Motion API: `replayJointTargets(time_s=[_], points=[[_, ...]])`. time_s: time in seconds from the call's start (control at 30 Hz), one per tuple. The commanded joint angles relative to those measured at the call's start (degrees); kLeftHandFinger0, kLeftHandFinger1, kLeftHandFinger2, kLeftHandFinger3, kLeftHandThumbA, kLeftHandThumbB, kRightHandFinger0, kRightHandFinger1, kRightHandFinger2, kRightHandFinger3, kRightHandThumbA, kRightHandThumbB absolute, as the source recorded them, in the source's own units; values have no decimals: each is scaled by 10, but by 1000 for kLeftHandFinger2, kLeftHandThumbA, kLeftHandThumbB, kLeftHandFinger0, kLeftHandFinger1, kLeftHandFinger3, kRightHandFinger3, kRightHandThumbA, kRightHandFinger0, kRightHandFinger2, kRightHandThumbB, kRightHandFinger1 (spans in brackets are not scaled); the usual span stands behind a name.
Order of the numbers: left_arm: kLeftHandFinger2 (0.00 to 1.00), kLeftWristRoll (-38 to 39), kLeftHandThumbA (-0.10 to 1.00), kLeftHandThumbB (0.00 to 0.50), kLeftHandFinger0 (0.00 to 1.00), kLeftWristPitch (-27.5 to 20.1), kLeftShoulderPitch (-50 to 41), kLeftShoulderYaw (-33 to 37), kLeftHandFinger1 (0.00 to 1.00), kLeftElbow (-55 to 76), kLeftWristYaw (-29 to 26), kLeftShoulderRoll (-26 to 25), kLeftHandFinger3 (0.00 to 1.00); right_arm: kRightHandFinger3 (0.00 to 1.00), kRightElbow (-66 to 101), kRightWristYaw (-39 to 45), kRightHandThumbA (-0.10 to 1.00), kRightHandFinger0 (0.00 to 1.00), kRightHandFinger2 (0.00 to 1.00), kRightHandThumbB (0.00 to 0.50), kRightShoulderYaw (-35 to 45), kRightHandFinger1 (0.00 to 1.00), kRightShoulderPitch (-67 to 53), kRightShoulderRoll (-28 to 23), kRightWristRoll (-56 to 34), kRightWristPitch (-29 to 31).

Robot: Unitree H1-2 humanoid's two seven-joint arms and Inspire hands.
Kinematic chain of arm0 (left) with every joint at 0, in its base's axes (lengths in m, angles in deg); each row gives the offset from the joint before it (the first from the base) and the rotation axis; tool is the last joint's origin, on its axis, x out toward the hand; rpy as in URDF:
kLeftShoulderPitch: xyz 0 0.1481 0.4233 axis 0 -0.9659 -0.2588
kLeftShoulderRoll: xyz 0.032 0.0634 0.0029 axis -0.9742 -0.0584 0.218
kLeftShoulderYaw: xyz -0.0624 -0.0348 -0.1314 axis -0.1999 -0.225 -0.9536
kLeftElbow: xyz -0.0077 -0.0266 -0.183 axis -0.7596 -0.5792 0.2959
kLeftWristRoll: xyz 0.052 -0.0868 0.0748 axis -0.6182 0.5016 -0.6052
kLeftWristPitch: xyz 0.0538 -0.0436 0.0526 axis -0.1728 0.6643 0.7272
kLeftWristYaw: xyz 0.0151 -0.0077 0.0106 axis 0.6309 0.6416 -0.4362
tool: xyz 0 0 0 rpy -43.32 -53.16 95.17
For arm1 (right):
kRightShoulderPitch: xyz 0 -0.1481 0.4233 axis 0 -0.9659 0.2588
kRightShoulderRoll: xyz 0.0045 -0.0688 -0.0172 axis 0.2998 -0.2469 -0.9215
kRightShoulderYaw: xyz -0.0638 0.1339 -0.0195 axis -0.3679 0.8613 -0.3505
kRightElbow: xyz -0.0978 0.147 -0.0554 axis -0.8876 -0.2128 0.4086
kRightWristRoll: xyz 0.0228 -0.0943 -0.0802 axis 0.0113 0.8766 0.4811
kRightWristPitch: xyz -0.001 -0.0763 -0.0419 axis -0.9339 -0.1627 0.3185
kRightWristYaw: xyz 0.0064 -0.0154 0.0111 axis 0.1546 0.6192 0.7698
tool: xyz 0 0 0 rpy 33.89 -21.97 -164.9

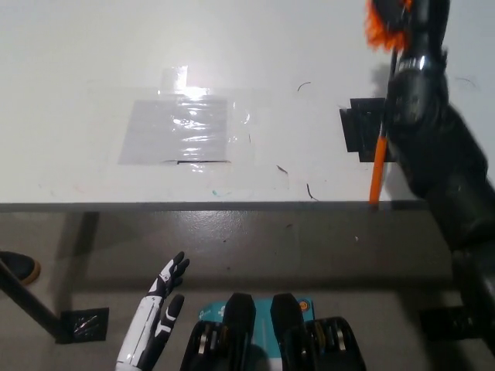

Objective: The robot uses it right hand to pick up an extended orange duster kept in the middle of the desk and presses its handle against the desk to collapse it

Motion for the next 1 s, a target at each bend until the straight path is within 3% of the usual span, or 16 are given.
replayJointTargets(time_s=[0.0, 0.07, 0.37, 0.4, 0.5, 0.53, 0.73, 0.8, 0.97], points=[[1000, 15, 1000, 71, 1000, -15, 4, -6, 1000, 11, -4, 3, 1000, 830, 34, -76, -100, 0, 665, 15, -5, 123, 109, -31, 4, 70], [1000, 16, 1000, 86, 1000, -10, 18, -6, 1000, 7, -3, 3, 1000, 775, 51, -60, -100, 0, 612, 19, 4, 94, 135, -42, -2, 70], [1000, 15, 1000, 85, 1000, -17, 34, -3, 1000, -4, -5, 6, 1000, 778, 106, -59, -100, 0, 618, 21, 10, 87, 144, -54, -1, 70], [1000, 14, 1000, 74, 1000, -19, 32, -2, 1000, -5, -6, 6, 1000, 762, 109, -62, 44, 0, 612, 28, 9, 83, 141, -54, -1, 70], [1000, 13, 1000, 73, 1000, -21, 32, -2, 1000, -5, -6, 7, 1000, 754, 110, -64, 61, 0, 607, 29, 7, 80, 139, -54, -1, 70], [1000, 18, 1000, 60, 1000, -23, 35, -2, 1000, -8, -5, 8, 1000, 742, 100, -66, -94, 0, 570, 22, 12, 51, 129, -43, -10, 70], [1000, 20, 1000, 64, 1000, -19, 35, -2, 1000, -7, -5, 11, 1000, 731, 90, -85, -100, 0, 558, 7, 3, 28, 120, -39, -13, 70], [1000, 17, 1000, 57, 1000, -23, 36, -1, 1000, -7, -6, 12, 1000, 738, 45, -141, -100, 0, 529, 1, -16, 0, 113, -32, -1, 70], [1000, 21, 1000, 80, 1000, -8, 36, -1, 1000, -1, -3, 14, 1000, 740, 11, -138, -100, 0, 556, 0, -19, 1, 101, -16, -36, 70]])
